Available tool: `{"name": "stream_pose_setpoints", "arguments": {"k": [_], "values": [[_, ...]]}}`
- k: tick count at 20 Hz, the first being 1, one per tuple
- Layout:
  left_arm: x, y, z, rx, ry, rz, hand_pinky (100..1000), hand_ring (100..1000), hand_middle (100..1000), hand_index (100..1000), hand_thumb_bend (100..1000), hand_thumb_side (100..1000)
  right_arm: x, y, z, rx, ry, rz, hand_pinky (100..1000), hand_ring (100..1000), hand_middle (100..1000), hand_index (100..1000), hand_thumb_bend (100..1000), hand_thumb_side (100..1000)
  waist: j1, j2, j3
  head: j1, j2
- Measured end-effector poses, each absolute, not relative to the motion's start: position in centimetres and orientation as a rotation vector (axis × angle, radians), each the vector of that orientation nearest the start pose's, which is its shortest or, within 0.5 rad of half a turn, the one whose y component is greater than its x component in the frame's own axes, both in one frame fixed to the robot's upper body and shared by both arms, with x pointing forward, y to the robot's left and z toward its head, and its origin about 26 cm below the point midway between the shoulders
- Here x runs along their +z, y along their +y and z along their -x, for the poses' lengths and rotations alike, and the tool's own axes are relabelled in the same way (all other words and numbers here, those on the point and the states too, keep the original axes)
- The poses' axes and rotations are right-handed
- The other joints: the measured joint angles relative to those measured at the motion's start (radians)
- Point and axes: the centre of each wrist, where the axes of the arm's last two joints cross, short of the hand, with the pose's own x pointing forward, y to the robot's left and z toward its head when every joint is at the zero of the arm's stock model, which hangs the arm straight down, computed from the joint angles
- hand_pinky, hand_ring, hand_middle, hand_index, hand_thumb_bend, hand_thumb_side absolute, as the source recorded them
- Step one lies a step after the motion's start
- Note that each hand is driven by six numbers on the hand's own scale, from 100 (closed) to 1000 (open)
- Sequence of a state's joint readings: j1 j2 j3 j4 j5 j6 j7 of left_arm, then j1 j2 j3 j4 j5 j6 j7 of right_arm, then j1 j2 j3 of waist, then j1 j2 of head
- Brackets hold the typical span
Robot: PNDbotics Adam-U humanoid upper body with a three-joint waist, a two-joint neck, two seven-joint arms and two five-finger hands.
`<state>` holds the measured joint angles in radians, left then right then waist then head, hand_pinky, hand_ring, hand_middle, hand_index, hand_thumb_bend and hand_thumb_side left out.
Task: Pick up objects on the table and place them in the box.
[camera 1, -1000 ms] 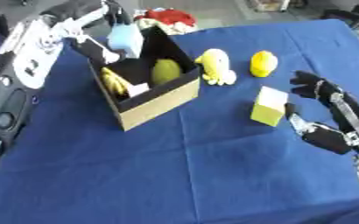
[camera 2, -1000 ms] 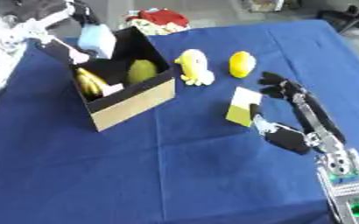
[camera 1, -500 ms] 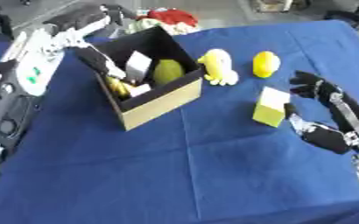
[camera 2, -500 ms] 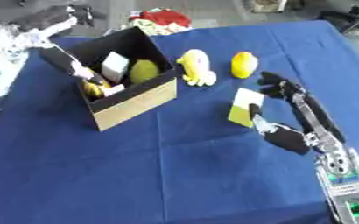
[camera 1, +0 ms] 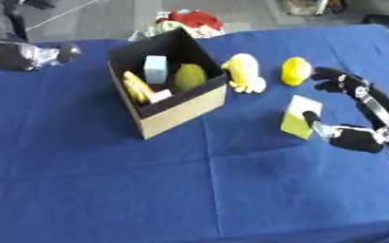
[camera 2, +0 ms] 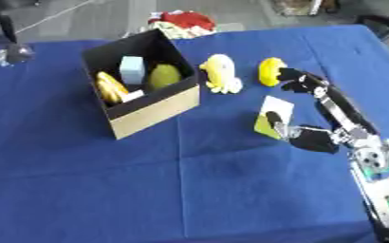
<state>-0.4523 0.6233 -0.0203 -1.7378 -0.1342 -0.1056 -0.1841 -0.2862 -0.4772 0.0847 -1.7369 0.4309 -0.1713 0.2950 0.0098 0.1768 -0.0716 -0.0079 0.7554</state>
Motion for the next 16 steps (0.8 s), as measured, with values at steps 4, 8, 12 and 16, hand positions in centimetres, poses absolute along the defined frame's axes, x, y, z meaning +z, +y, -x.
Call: {"name": "stream_pose_setpoints", "arguments": {"k": [4, 8, 12, 16], "values": [[20.0, 32.2, -32.4, -0.774, -2.055, -0.428, 710, 674, 675, 806, 691, 481, 15.0, -30.2, -34.0, 1.295, -1.760, 0.516, 929, 927, 932, 991, 428, 224, 0.000, -0.002, 0.010, -0.021, 0.001], [17.4, 32.3, -31.2, -0.680, -1.983, -0.387, 703, 666, 666, 806, 682, 493, 15.3, -30.9, -35.3, 1.416, -1.622, 0.546, 963, 970, 963, 1000, 475, 166, -0.001, -0.005, 0.015, -0.040, 0.001], [15.7, 32.2, -30.6, -0.638, -1.929, -0.354, 700, 661, 659, 806, 675, 500, 15.5, -31.7, -36.8, 1.528, -1.470, 0.540, 972, 987, 971, 1000, 506, 183, -0.005, -0.009, 0.021, -0.054, 0.000], [15.1, 32.1, -30.5, -0.632, -1.901, -0.341, 698, 657, 655, 807, 673, 506, 15.5, -32.3, -38.3, 1.594, -1.340, 0.536, 968, 986, 968, 1000, 509, 213, -0.006, -0.010, 0.023, -0.062, 0.000]]}}
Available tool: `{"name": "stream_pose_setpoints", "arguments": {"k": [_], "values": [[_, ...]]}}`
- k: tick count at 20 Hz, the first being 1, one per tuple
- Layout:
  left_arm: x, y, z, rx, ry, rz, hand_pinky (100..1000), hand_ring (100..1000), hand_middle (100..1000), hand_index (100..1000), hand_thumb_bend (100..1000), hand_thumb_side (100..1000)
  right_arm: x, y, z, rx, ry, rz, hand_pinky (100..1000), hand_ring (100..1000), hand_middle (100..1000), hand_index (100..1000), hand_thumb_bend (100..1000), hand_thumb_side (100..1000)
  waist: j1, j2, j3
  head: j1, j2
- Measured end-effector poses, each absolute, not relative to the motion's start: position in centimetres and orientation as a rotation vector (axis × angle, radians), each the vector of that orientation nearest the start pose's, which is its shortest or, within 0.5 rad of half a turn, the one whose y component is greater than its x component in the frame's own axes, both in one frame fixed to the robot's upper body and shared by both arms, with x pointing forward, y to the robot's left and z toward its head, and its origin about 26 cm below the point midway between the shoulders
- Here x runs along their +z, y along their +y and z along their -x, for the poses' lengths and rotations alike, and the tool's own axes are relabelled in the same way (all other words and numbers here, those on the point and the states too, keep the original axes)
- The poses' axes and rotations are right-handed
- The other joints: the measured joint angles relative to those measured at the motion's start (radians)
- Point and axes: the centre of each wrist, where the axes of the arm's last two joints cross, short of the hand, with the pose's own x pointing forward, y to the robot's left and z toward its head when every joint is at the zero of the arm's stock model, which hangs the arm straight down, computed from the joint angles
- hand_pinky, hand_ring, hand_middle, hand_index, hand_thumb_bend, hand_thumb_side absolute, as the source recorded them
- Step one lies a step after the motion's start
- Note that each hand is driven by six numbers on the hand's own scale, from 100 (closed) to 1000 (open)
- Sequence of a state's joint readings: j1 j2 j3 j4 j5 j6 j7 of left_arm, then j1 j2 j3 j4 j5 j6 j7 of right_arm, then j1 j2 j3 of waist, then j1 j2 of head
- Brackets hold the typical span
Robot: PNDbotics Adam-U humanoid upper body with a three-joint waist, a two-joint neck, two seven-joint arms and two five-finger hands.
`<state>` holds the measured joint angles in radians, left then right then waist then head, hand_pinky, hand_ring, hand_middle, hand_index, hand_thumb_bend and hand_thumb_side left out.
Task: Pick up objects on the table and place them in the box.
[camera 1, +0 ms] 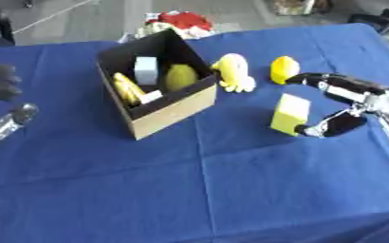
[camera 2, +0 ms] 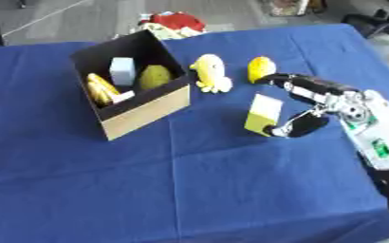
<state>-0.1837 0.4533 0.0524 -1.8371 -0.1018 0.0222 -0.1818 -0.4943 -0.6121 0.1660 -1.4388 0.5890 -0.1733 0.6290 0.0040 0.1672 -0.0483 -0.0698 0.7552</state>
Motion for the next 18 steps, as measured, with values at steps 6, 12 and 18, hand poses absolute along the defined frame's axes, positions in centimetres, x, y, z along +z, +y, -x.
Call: {"name": "stream_pose_setpoints", "arguments": {"k": [6, 12, 18], "values": [[14.6, 31.9, -30.4, -0.635, -1.885, -0.328, 698, 655, 651, 806, 671, 510, 15.0, -32.8, -40.2, 1.570, -1.259, 0.556, 947, 962, 948, 1000, 486, 242, 0.000, -0.001, 0.000, -0.005, 0.000], [14.4, 31.6, -30.4, -0.636, -1.879, -0.314, 699, 655, 651, 807, 669, 514, 13.7, -32.4, -41.4, 1.523, -1.258, 0.564, 775, 710, 701, 873, 426, 236, 0.000, -0.001, 0.000, -0.013, 0.000], [14.0, 31.5, -30.3, -0.627, -1.869, -0.306, 697, 651, 647, 805, 665, 513, 14.1, -31.9, -41.8, 1.505, -1.342, 0.605, 734, 572, 520, 735, 296, 128, 0.000, -0.002, 0.006, -0.013, 0.000]]}}
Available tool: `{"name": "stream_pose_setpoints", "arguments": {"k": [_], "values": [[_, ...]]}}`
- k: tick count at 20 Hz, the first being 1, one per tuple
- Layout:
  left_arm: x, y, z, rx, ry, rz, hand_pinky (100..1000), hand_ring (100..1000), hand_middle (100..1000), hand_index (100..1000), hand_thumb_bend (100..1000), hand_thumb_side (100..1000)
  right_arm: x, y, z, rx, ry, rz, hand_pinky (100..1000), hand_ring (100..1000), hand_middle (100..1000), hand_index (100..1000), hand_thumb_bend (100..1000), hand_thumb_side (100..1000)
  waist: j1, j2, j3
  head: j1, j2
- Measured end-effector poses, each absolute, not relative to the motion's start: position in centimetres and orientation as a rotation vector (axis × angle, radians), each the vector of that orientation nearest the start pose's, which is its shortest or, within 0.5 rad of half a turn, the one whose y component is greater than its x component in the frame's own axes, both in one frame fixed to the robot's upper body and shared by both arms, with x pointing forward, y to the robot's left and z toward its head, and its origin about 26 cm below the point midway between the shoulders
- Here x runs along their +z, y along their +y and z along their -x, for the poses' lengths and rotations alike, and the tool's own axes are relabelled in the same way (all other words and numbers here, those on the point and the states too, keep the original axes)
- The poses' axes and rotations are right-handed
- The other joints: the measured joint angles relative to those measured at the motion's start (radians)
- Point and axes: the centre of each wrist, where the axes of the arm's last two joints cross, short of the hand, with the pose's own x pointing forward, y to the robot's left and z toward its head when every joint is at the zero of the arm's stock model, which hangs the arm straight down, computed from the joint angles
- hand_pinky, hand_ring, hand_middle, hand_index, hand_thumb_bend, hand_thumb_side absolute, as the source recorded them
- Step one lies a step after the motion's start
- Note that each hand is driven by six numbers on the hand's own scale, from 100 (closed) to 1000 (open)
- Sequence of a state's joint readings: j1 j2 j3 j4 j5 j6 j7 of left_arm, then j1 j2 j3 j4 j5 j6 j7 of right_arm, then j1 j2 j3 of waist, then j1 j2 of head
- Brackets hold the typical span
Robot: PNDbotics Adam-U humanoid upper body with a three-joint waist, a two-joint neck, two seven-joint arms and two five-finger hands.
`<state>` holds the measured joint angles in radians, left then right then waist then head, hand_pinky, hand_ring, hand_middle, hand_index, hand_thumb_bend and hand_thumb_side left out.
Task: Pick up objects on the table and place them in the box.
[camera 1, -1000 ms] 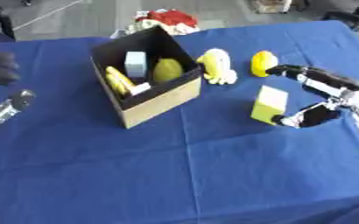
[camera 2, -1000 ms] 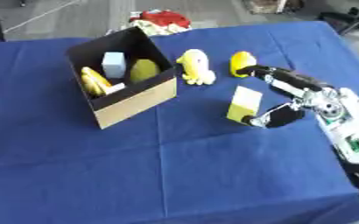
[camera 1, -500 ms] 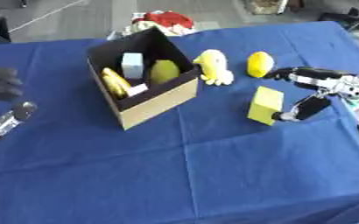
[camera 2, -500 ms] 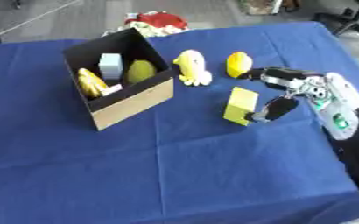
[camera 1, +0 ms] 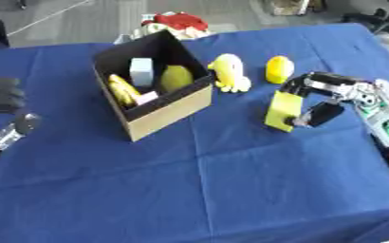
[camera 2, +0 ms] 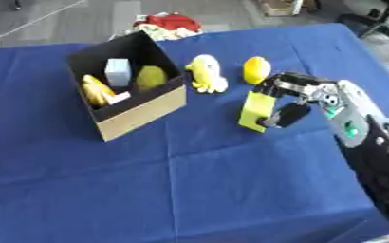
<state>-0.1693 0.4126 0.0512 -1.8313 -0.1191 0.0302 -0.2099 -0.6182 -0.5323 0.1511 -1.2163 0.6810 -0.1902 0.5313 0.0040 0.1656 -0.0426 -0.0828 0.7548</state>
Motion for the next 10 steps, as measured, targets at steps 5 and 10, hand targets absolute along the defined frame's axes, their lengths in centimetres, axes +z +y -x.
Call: {"name": "stream_pose_setpoints", "arguments": {"k": [5, 10], "values": [[13.3, 31.2, -30.1, -0.618, -1.856, -0.285, 696, 650, 645, 804, 664, 513, 19.6, -29.2, -43.0, 1.455, -1.599, 0.706, 754, 601, 546, 754, 284, 100, 0.000, -0.020, 0.029, -0.005, 0.002], [12.5, 30.2, -30.1, -0.596, -1.854, -0.229, 694, 649, 643, 802, 663, 512, 23.7, -25.3, -45.1, 1.418, -1.749, 0.735, 764, 609, 572, 769, 269, 100, 0.000, -0.029, 0.080, -0.034, 0.011]]}}
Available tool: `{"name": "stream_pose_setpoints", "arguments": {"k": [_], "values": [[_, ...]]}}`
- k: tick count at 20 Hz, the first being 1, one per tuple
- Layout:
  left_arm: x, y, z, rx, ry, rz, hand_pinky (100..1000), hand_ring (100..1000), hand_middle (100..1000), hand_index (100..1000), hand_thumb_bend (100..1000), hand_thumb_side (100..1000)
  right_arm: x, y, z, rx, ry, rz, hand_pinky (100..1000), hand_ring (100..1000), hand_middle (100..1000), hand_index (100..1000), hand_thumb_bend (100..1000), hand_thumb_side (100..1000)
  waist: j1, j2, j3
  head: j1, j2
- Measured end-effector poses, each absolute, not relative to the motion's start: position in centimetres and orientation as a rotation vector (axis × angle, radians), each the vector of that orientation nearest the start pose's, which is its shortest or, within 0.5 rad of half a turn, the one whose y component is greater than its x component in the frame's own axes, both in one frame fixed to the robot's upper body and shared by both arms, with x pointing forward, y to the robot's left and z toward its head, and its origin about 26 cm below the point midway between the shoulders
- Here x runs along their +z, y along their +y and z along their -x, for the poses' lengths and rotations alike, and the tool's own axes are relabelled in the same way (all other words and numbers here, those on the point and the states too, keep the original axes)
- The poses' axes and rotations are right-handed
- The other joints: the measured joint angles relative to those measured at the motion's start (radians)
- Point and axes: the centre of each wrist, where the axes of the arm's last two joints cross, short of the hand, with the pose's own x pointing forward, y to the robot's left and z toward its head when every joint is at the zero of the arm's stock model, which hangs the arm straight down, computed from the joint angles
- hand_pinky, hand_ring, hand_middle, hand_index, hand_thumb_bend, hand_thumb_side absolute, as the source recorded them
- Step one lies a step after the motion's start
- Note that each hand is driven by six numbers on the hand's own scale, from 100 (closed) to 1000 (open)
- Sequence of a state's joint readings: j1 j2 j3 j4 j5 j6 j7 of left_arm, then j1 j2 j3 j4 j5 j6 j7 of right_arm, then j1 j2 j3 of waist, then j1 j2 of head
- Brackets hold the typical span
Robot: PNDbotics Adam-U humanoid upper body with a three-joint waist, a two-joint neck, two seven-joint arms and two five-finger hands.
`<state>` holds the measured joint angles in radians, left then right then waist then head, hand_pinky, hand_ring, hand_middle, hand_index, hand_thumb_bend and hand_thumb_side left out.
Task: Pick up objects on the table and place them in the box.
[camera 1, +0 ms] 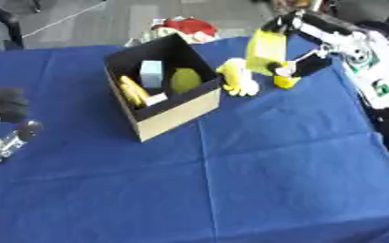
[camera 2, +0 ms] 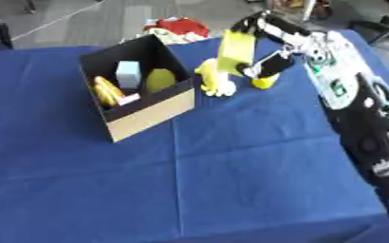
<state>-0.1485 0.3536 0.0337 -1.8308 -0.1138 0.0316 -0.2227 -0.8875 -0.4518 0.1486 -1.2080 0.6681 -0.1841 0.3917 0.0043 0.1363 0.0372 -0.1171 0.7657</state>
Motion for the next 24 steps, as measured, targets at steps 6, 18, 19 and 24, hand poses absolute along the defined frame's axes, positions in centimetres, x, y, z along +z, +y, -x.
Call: {"name": "stream_pose_setpoints", "arguments": {"k": [6, 18, 19, 24], "values": [[11.9, 28.9, -30.1, -0.593, -1.858, -0.160, 694, 650, 644, 803, 661, 514, 21.3, -21.5, -48.0, 1.387, -1.706, 0.667, 834, 782, 802, 933, 402, 295, 0.000, 0.000, 0.064, -0.043, 0.000], [11.8, 28.0, -30.3, -0.625, -1.858, -0.103, 697, 655, 651, 810, 656, 524, 18.4, -20.8, -49.2, 1.368, -1.558, 0.826, 924, 900, 947, 997, 425, 319, 0.000, 0.000, 0.072, -0.079, 0.000], [11.8, 28.0, -30.3, -0.625, -1.858, -0.103, 697, 655, 651, 810, 645, 526, 18.9, -21.6, -49.1, 1.335, -1.570, 0.834, 919, 891, 930, 994, 396, 289, 0.000, 0.000, 0.068, -0.078, 0.000], [11.8, 28.0, -30.3, -0.626, -1.856, -0.108, 697, 655, 651, 809, 643, 526, 20.2, -25.9, -48.9, 1.175, -1.573, 0.836, 914, 881, 915, 990, 366, 270, 0.000, 0.000, 0.061, -0.071, 0.000]]}}
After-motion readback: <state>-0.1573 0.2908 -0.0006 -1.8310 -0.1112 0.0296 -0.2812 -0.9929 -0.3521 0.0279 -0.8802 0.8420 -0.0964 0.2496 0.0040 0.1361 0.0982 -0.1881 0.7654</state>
